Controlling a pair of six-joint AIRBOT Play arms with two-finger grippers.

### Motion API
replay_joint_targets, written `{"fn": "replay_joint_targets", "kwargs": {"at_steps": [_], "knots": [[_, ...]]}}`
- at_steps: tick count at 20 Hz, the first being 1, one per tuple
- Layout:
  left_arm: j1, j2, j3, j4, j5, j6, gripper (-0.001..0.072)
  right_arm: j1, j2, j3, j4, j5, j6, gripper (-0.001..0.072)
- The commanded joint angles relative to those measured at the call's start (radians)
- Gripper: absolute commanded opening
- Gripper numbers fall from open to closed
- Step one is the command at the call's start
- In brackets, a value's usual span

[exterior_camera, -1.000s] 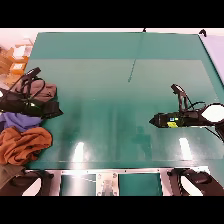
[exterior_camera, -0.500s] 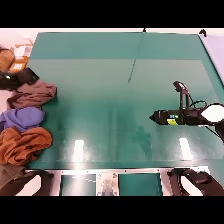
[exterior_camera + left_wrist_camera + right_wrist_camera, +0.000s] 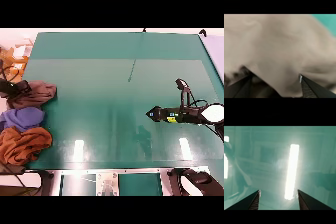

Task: Fold the shirts.

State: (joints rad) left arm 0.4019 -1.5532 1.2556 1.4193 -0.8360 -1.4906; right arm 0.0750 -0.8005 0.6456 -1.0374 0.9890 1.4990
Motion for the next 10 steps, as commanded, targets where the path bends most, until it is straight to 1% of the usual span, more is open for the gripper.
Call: {"fn": "replay_joint_targets", "kwargs": {"at_steps": [1, 2, 3, 4, 6, 7, 8, 9, 10], "knots": [[0.007, -0.097, 0.005, 0.061, 0.070, 0.007, 0.0694, 0.000, 0.000, 0.000, 0.001, -0.006, 0.000, 0.0541], [0.007, -0.101, 0.005, 0.061, 0.079, 0.007, 0.0461, 0.000, 0.000, 0.000, 0.001, -0.006, 0.000, 0.0541], [0.007, -0.101, 0.008, 0.062, 0.078, 0.007, 0.0170, 0.000, 0.000, 0.000, 0.001, -0.006, 0.000, 0.0541], [0.007, -0.101, 0.018, 0.063, 0.060, 0.008, 0.0022, 0.000, 0.000, 0.000, 0.001, -0.006, 0.000, 0.0541], [0.007, -0.101, 0.061, 0.058, -0.001, 0.054, 0.0020, 0.000, 0.000, 0.000, 0.002, -0.006, 0.013, 0.0540], [0.006, -0.101, 0.100, 0.044, -0.045, 0.061, 0.0019, 0.000, 0.000, 0.000, 0.002, -0.006, 0.016, 0.0529], [0.006, -0.100, 0.154, 0.007, -0.094, 0.061, 0.0019, 0.000, 0.000, 0.000, 0.002, -0.006, 0.016, 0.0460], [0.005, -0.095, 0.214, -0.047, -0.143, 0.082, 0.0019, 0.000, 0.000, 0.002, 0.002, -0.005, 0.038, 0.0337], [0.000, -0.087, 0.282, -0.119, -0.193, 0.118, 0.0019, -0.005, 0.000, 0.009, 0.002, -0.005, 0.053, 0.0308]]}}
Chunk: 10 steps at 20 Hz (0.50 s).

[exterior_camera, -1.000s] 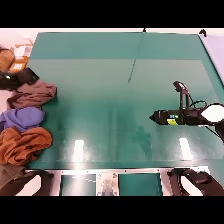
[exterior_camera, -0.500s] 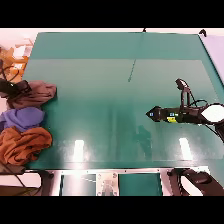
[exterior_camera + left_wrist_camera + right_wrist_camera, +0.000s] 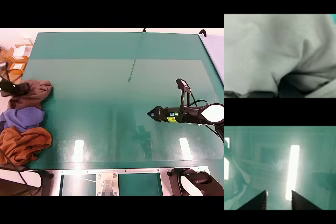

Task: Fold the shirts.

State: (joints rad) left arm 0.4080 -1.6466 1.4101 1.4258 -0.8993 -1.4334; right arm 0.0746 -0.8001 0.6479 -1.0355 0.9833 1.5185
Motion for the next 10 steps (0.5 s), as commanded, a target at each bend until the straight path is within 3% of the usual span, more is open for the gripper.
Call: {"fn": "replay_joint_targets", "kwargs": {"at_steps": [1, 2, 3, 8, 10], "knots": [[-0.023, 0.023, 0.200, -0.194, -0.172, 0.084, 0.0018, -0.016, 0.000, 0.018, 0.000, 0.002, 0.051, 0.0263], [-0.051, 0.049, 0.270, -0.238, -0.200, 0.084, 0.0019, -0.033, 0.000, 0.035, 0.000, 0.005, 0.053, 0.0162], [-0.086, 0.080, 0.325, -0.266, -0.211, 0.084, 0.0018, -0.060, 0.000, 0.056, 0.000, 0.009, 0.053, 0.0143], [-0.377, 0.212, 0.439, -0.369, -0.319, 0.076, 0.0019, -0.240, -0.001, 0.168, 0.000, 0.101, 0.051, 0.0142], [-0.522, 0.215, 0.431, -0.378, -0.357, 0.031, 0.0019, -0.303, 0.000, 0.192, 0.000, 0.125, 0.051, 0.0143]]}}
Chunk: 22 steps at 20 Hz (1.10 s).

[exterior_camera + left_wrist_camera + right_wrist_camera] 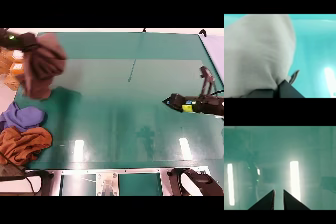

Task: Fold the shirts.

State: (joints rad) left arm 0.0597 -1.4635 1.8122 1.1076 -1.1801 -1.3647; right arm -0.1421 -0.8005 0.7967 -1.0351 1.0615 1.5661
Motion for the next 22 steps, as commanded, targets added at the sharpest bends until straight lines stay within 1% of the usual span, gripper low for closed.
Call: {"fn": "replay_joint_targets", "kwargs": {"at_steps": [1, 4, 6, 7, 8, 9, 10, 11, 12, 13, 16, 17, 18, 19, 20, 21, 22], "knots": [[-0.250, 0.029, 0.011, -0.061, -0.069, -0.051, 0.0019, -0.110, 0.000, 0.048, 0.000, 0.059, 0.003, 0.0143], [-0.449, -0.013, -0.056, -0.061, -0.010, -0.076, 0.0019, -0.153, -0.003, 0.048, -0.002, 0.066, 0.003, 0.0151], [-0.554, -0.071, -0.113, -0.061, 0.037, -0.076, 0.0020, -0.154, -0.002, 0.048, -0.001, 0.066, 0.003, 0.0155], [-0.594, -0.107, -0.137, -0.062, 0.055, -0.076, 0.0022, -0.154, -0.003, 0.048, -0.001, 0.066, 0.003, 0.0224], [-0.627, -0.148, -0.151, -0.066, 0.057, -0.076, 0.0041, -0.154, -0.003, 0.048, -0.001, 0.065, 0.003, 0.0344], [-0.651, -0.189, -0.152, -0.074, 0.046, -0.078, 0.0404, -0.154, -0.003, 0.048, -0.001, 0.066, 0.003, 0.0374], [-0.661, -0.217, -0.152, -0.091, 0.031, -0.095, 0.0670, -0.154, -0.003, 0.048, -0.001, 0.066, 0.003, 0.0374], [-0.661, -0.230, -0.152, -0.106, 0.007, -0.102, 0.0679, -0.154, -0.003, 0.048, -0.001, 0.066, 0.003, 0.0377], [-0.656, -0.230, -0.152, -0.106, -0.022, -0.102, 0.0679, -0.154, -0.003, 0.048, -0.001, 0.066, 0.001, 0.0415], [-0.638, -0.222, -0.152, -0.107, -0.060, -0.102, 0.0679, -0.154, -0.006, 0.048, 0.000, 0.066, -0.005, 0.0434], [-0.542, -0.201, -0.152, -0.104, -0.251, -0.114, 0.0678, -0.154, -0.061, 0.048, -0.001, 0.066, -0.008, 0.0435], [-0.502, -0.193, -0.163, -0.100, -0.322, -0.129, 0.0678, -0.154, -0.093, 0.048, 0.000, 0.066, -0.008, 0.0452], [-0.468, -0.182, -0.185, -0.098, -0.373, -0.140, 0.0678, -0.153, -0.137, 0.048, 0.009, 0.066, -0.015, 0.0496], [-0.438, -0.163, -0.228, -0.091, -0.404, -0.155, 0.0677, -0.153, -0.190, 0.048, 0.035, 0.066, -0.046, 0.0498], [-0.413, -0.132, -0.301, -0.087, -0.402, -0.157, 0.0678, -0.153, -0.241, 0.048, 0.070, 0.066, -0.081, 0.0498], [-0.399, -0.090, -0.396, -0.089, -0.356, -0.160, 0.0678, -0.152, -0.294, 0.048, 0.107, 0.066, -0.121, 0.0498], [-0.400, -0.049, -0.491, -0.092, -0.275, -0.166, 0.0679, -0.152, -0.355, 0.048, 0.146, 0.066, -0.164, 0.0498]]}}
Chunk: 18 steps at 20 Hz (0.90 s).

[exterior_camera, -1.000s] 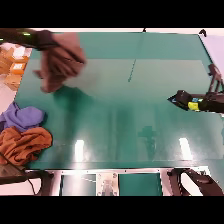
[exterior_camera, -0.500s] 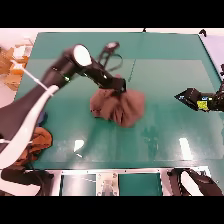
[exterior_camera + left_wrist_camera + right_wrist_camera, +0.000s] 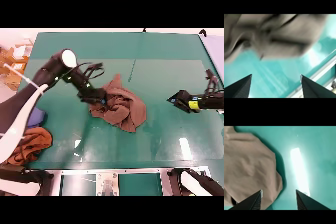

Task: Fold the shirts.

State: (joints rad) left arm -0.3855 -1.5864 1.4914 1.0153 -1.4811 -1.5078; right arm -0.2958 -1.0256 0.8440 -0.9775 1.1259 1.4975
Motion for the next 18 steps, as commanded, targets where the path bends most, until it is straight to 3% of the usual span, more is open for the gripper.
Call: {"fn": "replay_joint_targets", "kwargs": {"at_steps": [1, 4, 6, 9, 11, 12, 13, 14, 15, 18], "knots": [[0.037, 0.111, -0.266, -0.015, 0.131, -0.030, 0.0679, 0.003, -0.191, 0.000, 0.123, 0.001, -0.130, 0.0498], [-0.016, 0.136, -0.489, -0.212, 0.469, -0.005, 0.0679, 0.039, -0.381, 0.001, 0.197, -0.018, -0.224, 0.0493], [-0.075, 0.106, -0.540, -0.380, 0.653, 0.101, 0.0679, 0.066, -0.482, 0.006, 0.285, -0.040, -0.298, 0.0493], [-0.143, 0.041, -0.536, -0.478, 0.796, 0.154, 0.0676, 0.098, -0.588, 0.045, 0.433, -0.040, -0.385, 0.0491], [-0.151, 0.021, -0.534, -0.485, 0.799, 0.155, 0.0492, 0.129, -0.629, 0.091, 0.459, -0.039, -0.384, 0.0490], [-0.151, 0.021, -0.534, -0.483, 0.805, 0.156, 0.0380, 0.149, -0.648, 0.120, 0.458, -0.040, -0.384, 0.0452], [-0.148, 0.022, -0.534, -0.481, 0.801, 0.156, 0.0094, 0.166, -0.663, 0.149, 0.458, -0.032, -0.384, 0.0303], [-0.138, 0.024, -0.534, -0.465, 0.769, 0.158, 0.0021, 0.177, -0.672, 0.174, 0.458, -0.019, -0.384, 0.0180], [-0.114, 0.028, -0.534, -0.439, 0.700, 0.155, 0.0020, 0.180, -0.673, 0.199, 0.455, -0.009, -0.387, 0.0041], [-0.015, 0.080, -0.534, -0.263, 0.462, 0.100, 0.0020, 0.109, -0.671, 0.300, 0.433, 0.036, -0.391, 0.0014]]}}
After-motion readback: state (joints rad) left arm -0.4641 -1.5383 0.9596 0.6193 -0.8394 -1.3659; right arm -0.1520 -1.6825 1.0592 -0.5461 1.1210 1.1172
